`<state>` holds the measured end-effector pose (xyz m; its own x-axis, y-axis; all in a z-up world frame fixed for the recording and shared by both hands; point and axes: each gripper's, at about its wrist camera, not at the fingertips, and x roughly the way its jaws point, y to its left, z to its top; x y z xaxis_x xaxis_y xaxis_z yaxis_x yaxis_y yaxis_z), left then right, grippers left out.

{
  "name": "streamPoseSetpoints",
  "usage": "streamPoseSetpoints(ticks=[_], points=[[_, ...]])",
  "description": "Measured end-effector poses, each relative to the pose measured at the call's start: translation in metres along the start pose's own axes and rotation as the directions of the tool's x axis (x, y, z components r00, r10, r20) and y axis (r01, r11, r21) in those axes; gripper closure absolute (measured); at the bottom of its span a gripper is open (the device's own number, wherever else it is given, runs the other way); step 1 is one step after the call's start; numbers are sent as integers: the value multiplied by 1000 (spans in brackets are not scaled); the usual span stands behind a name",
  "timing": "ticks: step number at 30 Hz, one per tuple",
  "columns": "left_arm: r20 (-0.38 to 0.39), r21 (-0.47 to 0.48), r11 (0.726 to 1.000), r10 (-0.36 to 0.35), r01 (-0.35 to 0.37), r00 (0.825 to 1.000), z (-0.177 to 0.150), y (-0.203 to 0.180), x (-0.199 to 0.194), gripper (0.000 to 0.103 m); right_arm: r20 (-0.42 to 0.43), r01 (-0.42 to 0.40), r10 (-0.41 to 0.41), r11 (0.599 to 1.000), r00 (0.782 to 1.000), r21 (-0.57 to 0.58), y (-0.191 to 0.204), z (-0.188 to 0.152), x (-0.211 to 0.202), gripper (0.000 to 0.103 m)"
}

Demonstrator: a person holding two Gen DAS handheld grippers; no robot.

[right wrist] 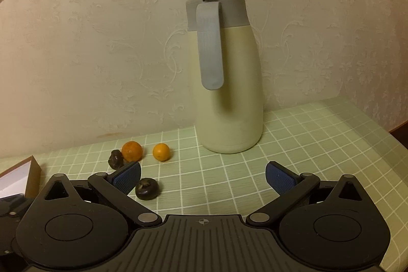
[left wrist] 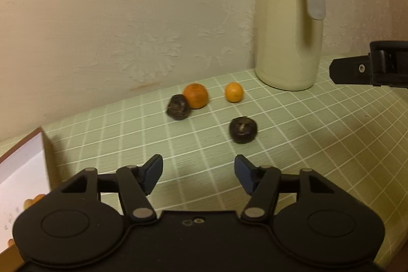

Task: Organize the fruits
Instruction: 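Move both open tools back toward the fruits near the thermos, then grasp a dark dried fruit with the left tool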

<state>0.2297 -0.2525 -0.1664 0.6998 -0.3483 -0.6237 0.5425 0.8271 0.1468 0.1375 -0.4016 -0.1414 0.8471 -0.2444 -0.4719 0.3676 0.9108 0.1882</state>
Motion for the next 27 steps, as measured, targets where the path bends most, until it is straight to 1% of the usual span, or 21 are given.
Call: streamPoseSetpoints(ticks=[7,9,11,12,16,21,25,27], points=[[0,26,999,-24,24,1000,8,-19,19,52,0,5,-5,1000,1000,14,-5,0,7,0],[-2,28,999,-29,29,1000,10,-23,26,56,4,18,-18,1000,1000,19,-7,1,8,0],[-6,31,999,-35,35,999,11,-27,34,63,7,30,-30,999,1000,29,-11,1,9,0],[-7,33,999,-36,36,999,12,-29,37,65,6,33,-33,999,999,35,-13,1,10,0],[-12,35,999,-40,40,999,18,-34,53,65,8,45,-45,998,999,50,-20,2,12,0],[-23,35,998,-51,52,998,24,-40,68,68,1,35,-35,997,999,65,-24,3,19,0],[-30,41,997,-68,69,997,25,-45,77,75,-2,23,-23,998,1000,65,-21,5,27,0],[-27,27,997,-68,69,997,26,-43,79,76,1,24,-24,998,1000,65,-20,6,30,0]])
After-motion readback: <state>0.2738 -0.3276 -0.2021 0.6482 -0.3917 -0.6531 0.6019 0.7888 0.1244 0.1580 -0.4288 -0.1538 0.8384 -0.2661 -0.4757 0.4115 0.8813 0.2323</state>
